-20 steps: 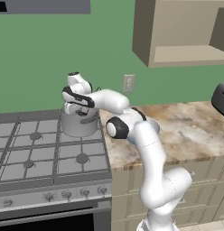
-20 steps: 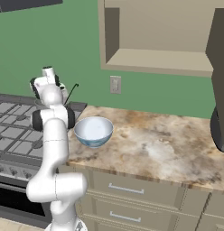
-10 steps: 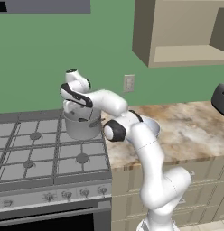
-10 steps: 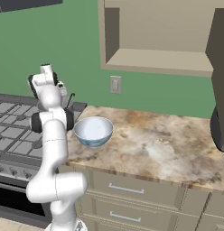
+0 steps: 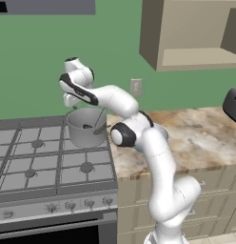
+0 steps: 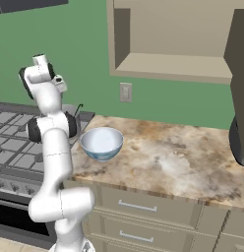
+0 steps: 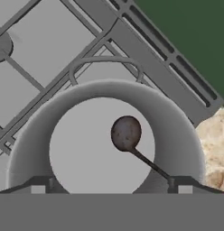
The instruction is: Open the cabinet and move the ladle to the pot. Then close the cabinet.
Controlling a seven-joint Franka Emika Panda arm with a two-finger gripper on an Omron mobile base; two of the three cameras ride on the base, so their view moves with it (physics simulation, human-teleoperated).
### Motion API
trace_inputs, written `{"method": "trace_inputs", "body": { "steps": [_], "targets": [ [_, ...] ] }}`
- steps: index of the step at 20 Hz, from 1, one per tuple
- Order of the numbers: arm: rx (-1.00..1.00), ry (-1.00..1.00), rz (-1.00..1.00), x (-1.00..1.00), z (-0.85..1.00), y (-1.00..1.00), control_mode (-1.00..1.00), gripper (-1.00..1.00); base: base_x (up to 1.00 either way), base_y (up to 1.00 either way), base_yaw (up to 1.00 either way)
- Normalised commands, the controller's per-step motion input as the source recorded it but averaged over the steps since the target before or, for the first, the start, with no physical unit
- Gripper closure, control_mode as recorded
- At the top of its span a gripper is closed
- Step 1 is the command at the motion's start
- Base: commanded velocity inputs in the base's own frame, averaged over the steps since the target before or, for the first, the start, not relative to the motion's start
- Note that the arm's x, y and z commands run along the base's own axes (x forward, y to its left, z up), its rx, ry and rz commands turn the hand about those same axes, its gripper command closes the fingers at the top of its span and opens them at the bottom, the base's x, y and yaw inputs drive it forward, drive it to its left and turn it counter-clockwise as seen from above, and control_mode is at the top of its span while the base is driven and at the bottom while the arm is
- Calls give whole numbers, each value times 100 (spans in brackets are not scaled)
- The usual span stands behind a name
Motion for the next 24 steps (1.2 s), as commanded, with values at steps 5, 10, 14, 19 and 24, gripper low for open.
{"method": "trace_inputs", "body": {
  "steps": [5, 10, 14, 19, 24],
  "targets": [
    [13, -15, 0, -100, -12, -100, -100, -100, 0, 0, 0],
    [16, -10, 0, -100, -54, -100, -100, -100, 0, 0, 0],
    [21, -18, 0, -100, -23, -100, -100, -100, 0, 0, 0],
    [18, -20, -7, -100, 2, -100, -100, -100, 0, 0, 0],
    [10, -15, -22, -100, 1, -88, -100, -100, 0, 0, 0]
  ]
}}
